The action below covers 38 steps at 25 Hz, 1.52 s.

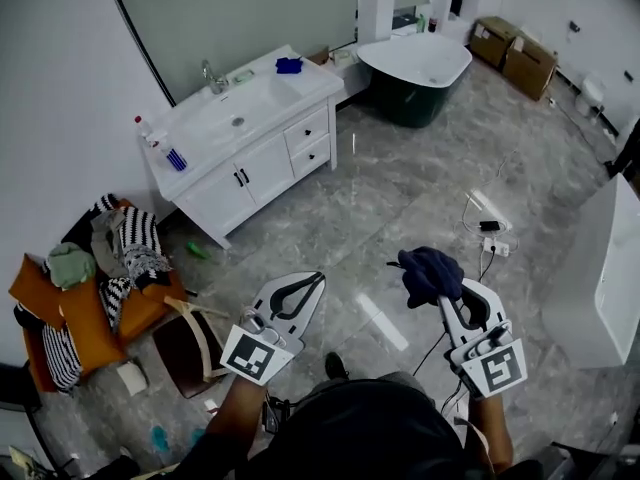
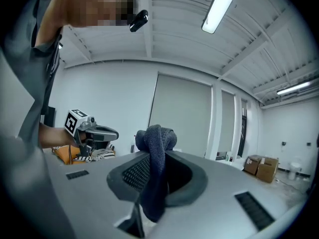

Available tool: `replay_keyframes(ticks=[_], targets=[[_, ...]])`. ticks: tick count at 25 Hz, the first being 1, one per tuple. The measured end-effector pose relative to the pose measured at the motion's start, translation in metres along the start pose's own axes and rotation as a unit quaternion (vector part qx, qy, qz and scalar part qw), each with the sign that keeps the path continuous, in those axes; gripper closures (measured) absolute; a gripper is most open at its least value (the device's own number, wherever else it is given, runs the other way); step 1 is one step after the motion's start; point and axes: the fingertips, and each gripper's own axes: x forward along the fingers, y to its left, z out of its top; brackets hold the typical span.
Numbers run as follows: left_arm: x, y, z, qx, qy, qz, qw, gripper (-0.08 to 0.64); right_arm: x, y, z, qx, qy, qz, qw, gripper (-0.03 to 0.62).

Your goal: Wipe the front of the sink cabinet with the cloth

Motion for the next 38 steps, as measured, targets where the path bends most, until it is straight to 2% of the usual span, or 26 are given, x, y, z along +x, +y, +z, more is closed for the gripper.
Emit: replay_keyframes(ticks=[3,10,15,24,28,31,35,38], targets=[[0.015,0.029,0.005,-0.006,-0.017,-0.002,0.9998,0.548,0.025,-0.009,-0.004,0.011,0.018,-0.004,1.0,0.535],[0.07,0.074,-0.018,-0.027,0.007,0.007,0.9996,0.548,0.077,-0.071,-0.025,0.019,0.029,-0.007,0.999,0.535],[0.128,0.104,-0.009,-0.016,0.018,0.027,0.9993,0.548,0.129,-0.127,-0.035,0.035,0.013,0.022,0.999,0.535],[0.23,0.138,-0.001,-0.005,0.031,0.081,0.9962,0.548,0.202,-0.233,-0.048,0.036,-0.021,0.08,0.996,0.535],[0.25,0.157,-0.006,-0.014,0.049,0.093,0.9943,0.548,0.236,-0.25,-0.049,0.05,-0.025,0.1,0.993,0.535],[0.265,0.187,-0.021,-0.011,0.062,0.102,0.9928,0.548,0.264,-0.259,-0.061,0.053,-0.011,0.105,0.993,0.535],[0.286,0.231,-0.033,-0.02,0.033,0.083,0.9958,0.548,0.31,-0.261,-0.059,0.043,-0.01,0.1,0.994,0.535],[0.303,0.261,-0.027,-0.016,0.017,0.071,0.9972,0.548,0.329,-0.265,-0.045,0.042,-0.001,0.087,0.995,0.535]])
